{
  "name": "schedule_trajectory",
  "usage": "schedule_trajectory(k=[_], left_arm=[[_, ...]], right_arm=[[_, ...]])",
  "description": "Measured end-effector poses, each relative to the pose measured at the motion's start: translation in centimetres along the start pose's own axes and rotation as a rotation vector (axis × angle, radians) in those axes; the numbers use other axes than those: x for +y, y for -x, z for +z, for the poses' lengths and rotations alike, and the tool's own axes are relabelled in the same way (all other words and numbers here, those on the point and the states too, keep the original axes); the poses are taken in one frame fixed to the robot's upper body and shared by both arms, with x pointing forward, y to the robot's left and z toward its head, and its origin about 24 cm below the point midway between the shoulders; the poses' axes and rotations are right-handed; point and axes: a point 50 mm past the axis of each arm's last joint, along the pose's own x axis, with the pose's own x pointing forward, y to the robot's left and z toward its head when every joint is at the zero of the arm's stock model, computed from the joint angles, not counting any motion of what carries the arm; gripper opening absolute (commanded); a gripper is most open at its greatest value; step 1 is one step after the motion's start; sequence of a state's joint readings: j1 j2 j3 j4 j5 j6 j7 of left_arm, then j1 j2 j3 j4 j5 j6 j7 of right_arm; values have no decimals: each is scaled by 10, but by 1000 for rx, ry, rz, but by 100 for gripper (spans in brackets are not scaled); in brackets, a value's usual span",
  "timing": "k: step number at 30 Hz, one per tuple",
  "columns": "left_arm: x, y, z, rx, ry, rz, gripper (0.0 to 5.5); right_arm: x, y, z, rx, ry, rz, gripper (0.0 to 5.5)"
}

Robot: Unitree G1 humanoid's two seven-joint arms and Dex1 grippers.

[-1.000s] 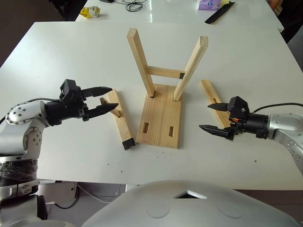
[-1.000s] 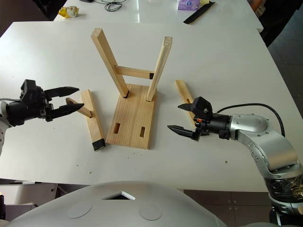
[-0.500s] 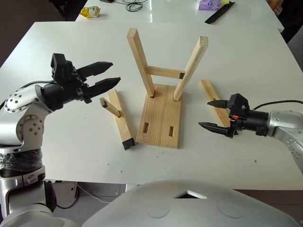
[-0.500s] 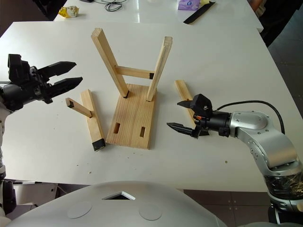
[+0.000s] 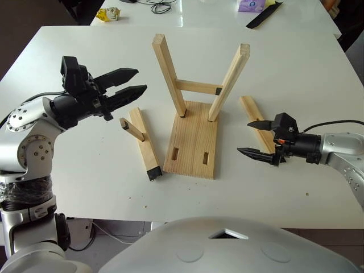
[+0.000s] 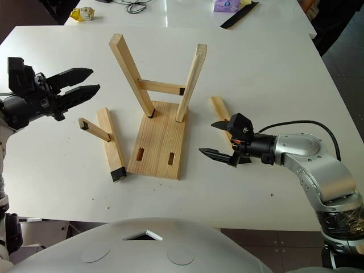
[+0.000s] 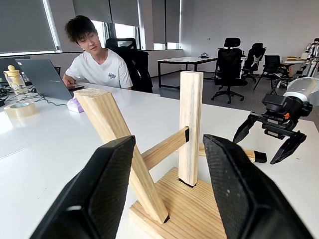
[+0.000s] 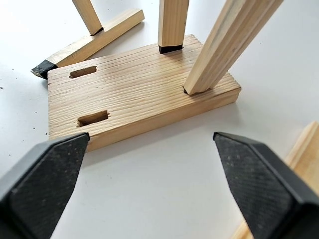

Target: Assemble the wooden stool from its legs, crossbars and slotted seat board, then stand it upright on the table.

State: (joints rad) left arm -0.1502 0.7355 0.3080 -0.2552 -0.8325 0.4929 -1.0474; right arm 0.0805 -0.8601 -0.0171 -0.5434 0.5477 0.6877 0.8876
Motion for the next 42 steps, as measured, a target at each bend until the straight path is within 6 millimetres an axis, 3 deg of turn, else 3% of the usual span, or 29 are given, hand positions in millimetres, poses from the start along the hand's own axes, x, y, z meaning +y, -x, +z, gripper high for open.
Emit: schedule_trajectory(k=[5, 10, 16, 21, 25, 28, 31, 37, 42], left_arm=[[-2, -1, -3, 11, 3, -6, 253], [-15, -2, -54, 57, 82, 23, 253], [-23, 2, -62, 8, 8, 74, 253], [-29, 12, -56, -11, 40, 147, 253], [-17, 6, -47, 14, 88, 126, 253], [-6, 0, -18, -41, 63, 111, 253], [-7, -1, 5, -85, 22, 105, 253], [-50, 56, 2, -81, -2, 372, 253], [-54, 68, 8, -93, -23, 475, 253]], right_arm=[[1, 0, 0, 3, -2, 4, 461], [-1, -4, 0, 16, -8, 47, 461], [-14, -9, 11, 23, 33, 104, 461], [-20, -13, 12, 35, 50, 138, 461], [-13, -9, 12, 18, 53, 96, 461], [-5, -7, 5, 11, 17, 76, 461], [-4, -8, 2, 15, 0, 79, 461], [-27, -42, 32, -16, 120, 238, 461], [-37, -50, 40, -42, 161, 259, 461]])
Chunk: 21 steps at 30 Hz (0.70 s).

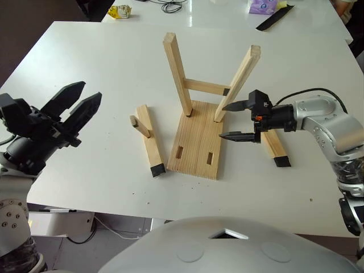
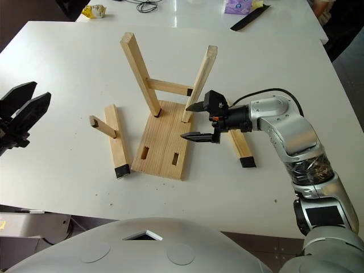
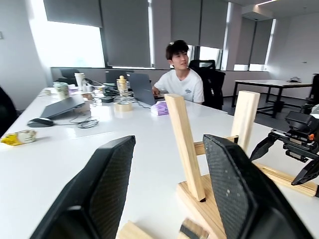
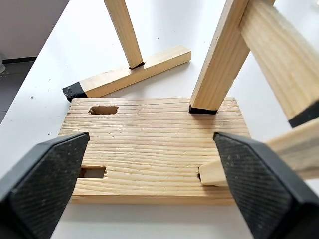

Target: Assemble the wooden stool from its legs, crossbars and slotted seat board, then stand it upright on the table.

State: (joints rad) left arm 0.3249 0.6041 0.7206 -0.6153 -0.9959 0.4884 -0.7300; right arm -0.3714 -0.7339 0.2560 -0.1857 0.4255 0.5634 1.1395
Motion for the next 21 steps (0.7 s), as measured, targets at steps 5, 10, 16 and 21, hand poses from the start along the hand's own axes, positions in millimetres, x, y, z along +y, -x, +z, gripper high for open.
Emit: schedule_trajectory(k=[5, 10, 16, 21], left_arm=[[13, -30, 1, -31, 7, -75, 253], [39, -64, 14, -29, -35, -158, 253], [47, -68, 29, -10, -84, -209, 253], [25, -49, 24, 43, 71, -322, 253]], right_arm=[[9, 10, -13, 3, -49, -62, 461], [29, 16, -20, -22, -98, -152, 461], [37, 17, -21, -21, -118, -191, 461], [40, 20, -23, -26, -133, -191, 461]])
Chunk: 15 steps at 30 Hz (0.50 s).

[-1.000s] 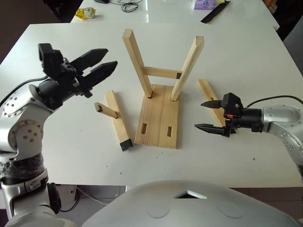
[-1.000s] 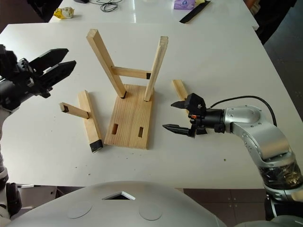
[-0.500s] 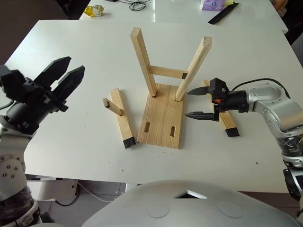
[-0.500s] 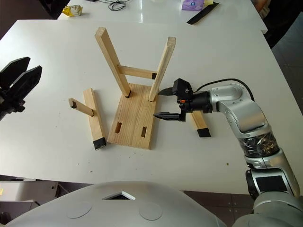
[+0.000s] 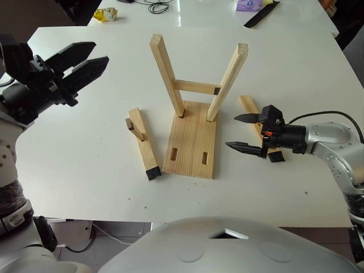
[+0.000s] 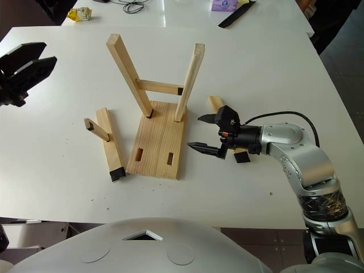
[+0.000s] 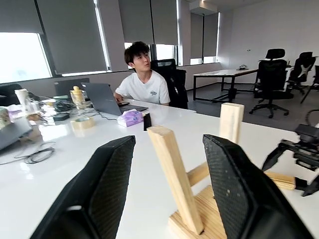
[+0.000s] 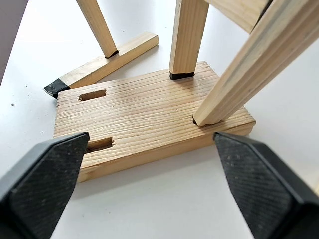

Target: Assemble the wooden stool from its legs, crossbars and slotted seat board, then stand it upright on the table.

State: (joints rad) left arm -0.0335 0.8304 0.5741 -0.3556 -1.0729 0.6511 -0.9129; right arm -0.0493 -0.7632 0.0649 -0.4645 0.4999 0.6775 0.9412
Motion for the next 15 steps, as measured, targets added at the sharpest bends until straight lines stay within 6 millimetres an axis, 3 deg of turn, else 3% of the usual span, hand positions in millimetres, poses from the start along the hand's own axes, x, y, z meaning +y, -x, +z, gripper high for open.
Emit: schedule_trajectory(k=[4, 7, 11, 15], left_arm=[[-41, 10, 4, 43, 136, -144, 253], [-69, 14, -15, 185, 231, -207, 253], [-87, 13, -35, 295, 292, -255, 253], [-95, 6, -69, 420, 280, -242, 253]], right_arm=[[0, 11, -2, 22, -1, -22, 461], [3, 17, -5, 28, -9, -33, 461], [7, 18, -6, 22, -20, -32, 461], [8, 16, -7, 19, -20, -39, 461]])
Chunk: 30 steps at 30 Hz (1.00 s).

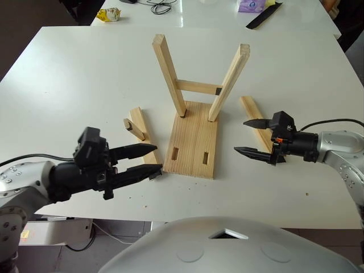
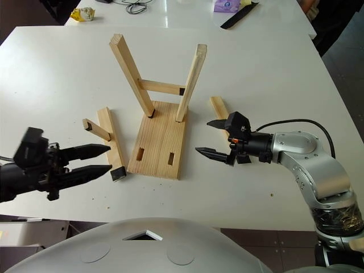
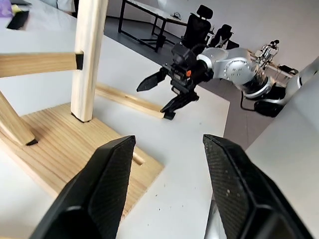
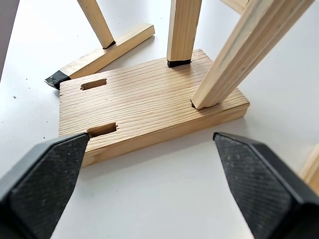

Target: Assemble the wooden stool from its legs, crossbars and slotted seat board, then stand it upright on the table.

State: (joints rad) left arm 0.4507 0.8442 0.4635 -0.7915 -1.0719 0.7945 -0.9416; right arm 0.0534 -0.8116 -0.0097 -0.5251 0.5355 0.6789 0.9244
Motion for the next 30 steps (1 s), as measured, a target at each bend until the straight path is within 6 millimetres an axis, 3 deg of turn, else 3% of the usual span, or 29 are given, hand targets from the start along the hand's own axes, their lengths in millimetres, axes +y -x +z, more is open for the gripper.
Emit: schedule_trajectory(k=[6, 10, 13, 19, 30], left_arm=[[28, -21, -48, 125, -58, 186, 253], [48, -18, -61, 170, -113, 288, 253], [57, -18, -64, 185, -144, 318, 253], [51, -7, -75, 321, -218, 203, 253], [70, 17, -65, 440, -325, 162, 253]], right_arm=[[2, -6, -2, -14, -10, 4, 461], [4, -9, -5, -8, -19, 17, 461], [3, -10, -6, -9, -23, 10, 461], [4, -11, -8, -10, -29, 5, 461], [4, -13, -8, -19, -28, -10, 461]])
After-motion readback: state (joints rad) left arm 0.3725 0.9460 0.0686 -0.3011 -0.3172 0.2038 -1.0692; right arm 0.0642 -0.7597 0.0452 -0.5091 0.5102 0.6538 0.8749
